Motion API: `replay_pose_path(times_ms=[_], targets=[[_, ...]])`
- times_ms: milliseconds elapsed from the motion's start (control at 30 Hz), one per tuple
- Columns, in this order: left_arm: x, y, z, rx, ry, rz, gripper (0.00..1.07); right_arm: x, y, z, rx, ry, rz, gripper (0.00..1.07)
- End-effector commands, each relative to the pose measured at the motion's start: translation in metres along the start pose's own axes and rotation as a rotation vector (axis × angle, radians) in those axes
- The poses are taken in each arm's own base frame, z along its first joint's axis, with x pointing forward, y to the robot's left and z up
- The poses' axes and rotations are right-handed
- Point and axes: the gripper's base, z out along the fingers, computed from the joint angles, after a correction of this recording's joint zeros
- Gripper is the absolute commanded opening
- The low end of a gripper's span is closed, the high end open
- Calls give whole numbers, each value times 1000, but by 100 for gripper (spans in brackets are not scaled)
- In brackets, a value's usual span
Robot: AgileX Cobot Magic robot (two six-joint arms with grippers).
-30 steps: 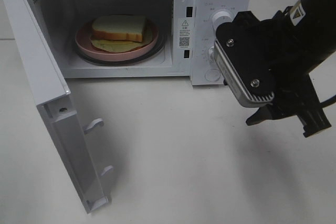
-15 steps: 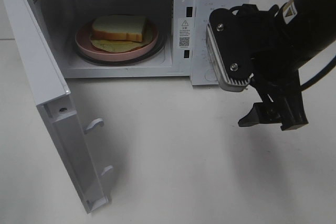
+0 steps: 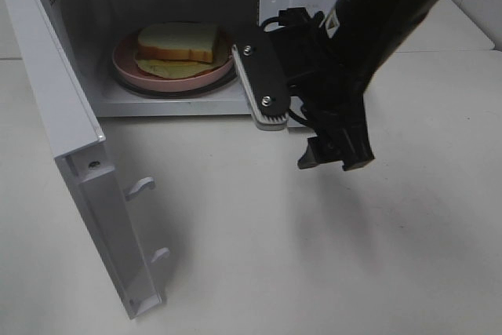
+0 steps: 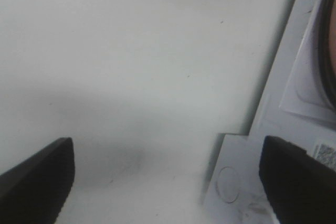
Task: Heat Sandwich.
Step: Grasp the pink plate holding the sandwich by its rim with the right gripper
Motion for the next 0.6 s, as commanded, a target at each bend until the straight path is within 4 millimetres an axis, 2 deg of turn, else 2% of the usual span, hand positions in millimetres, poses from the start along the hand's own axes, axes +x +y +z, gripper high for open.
replay_pose_path(times_ms=[33, 133, 200, 300, 600], targets=[[2, 0, -2, -5, -26, 1, 101, -8, -10, 6, 29, -9, -14, 90], [2, 0, -2, -5, -26, 1, 101, -18, -25, 19, 60, -23, -24, 89], [2, 0, -2, -5, -26, 1, 101, -20, -29, 22, 64, -25, -21, 89], [2, 0, -2, -5, -26, 1, 101, -26, -43, 38, 76, -28, -17, 88], [2, 0, -2, -5, -26, 1, 101, -39, -70, 69, 109, -42, -16, 87]])
